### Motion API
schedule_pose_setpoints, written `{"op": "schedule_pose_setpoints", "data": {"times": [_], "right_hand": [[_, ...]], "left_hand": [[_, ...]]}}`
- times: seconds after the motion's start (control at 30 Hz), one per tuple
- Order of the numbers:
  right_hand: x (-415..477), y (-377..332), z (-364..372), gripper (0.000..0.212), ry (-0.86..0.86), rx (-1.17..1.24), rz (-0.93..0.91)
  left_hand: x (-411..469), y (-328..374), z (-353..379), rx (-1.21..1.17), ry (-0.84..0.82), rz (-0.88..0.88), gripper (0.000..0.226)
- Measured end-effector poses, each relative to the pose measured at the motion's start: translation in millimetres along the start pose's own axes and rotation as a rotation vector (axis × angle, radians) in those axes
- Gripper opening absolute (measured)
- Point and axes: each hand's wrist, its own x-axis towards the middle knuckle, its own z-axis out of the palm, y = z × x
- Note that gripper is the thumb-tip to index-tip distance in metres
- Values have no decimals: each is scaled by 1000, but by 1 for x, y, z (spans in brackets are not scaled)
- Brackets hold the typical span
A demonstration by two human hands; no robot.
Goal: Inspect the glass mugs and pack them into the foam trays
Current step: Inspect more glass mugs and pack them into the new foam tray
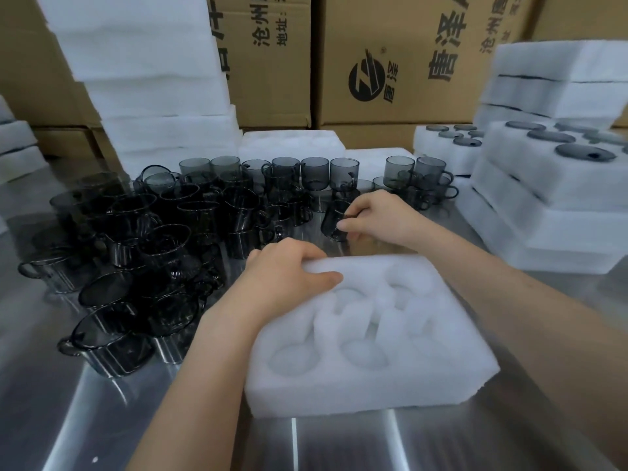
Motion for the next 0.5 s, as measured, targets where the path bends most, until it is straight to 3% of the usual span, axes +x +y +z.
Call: {"op": "schedule_pose_setpoints", "data": {"times": [0.27, 0.5], "right_hand": [[-65, -22, -14, 15, -21, 352, -99], [-80, -41, -14, 8, 26, 392, -187]], "left_hand": [[-3, 2, -7, -69, -69, 8, 40], [2, 1, -5, -352, 239, 103, 95]]}}
